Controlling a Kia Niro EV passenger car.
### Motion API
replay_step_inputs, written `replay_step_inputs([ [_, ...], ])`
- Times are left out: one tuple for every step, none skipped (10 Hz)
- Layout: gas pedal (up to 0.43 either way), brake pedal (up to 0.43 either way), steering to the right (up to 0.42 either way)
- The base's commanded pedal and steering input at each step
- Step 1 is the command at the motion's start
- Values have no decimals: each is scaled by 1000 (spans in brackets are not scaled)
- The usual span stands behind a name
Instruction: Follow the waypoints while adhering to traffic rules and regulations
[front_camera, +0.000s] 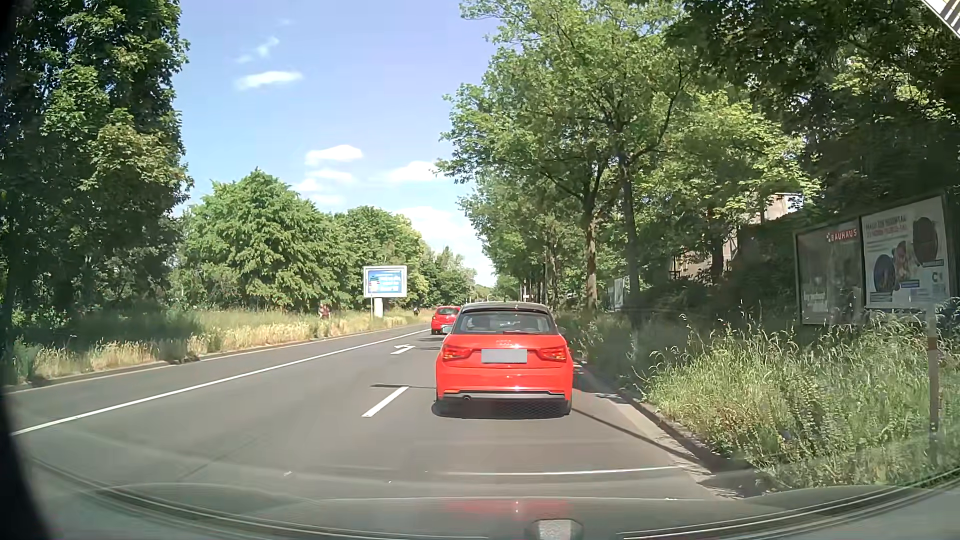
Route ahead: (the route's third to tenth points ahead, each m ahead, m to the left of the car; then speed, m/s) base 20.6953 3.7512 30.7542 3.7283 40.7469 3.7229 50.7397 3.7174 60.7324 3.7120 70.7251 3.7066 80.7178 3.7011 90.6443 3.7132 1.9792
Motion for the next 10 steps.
replay_step_inputs([
  [59,30,3],
  [87,30,3],
  [87,30,3],
  [87,30,3],
  [87,30,3],
  [67,30,3],
  [47,30,1],
  [47,30,0],
  [59,30,0],
  [59,30,1],
])
